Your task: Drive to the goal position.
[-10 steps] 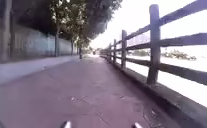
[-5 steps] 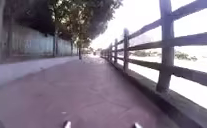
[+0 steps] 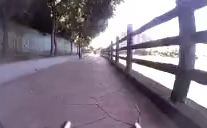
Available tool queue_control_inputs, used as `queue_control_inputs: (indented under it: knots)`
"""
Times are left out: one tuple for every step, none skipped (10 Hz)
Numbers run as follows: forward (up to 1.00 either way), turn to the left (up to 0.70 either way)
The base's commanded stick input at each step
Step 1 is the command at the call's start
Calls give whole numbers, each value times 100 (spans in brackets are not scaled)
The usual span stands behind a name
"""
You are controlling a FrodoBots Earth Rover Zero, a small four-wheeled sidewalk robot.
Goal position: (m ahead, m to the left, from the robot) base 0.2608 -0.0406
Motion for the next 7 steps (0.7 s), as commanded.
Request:
queue_control_inputs:
  knots:
    - [51, 0]
    - [22, 0]
    - [0, 0]
    - [0, 0]
    - [0, 0]
    - [0, 0]
    - [0, 0]
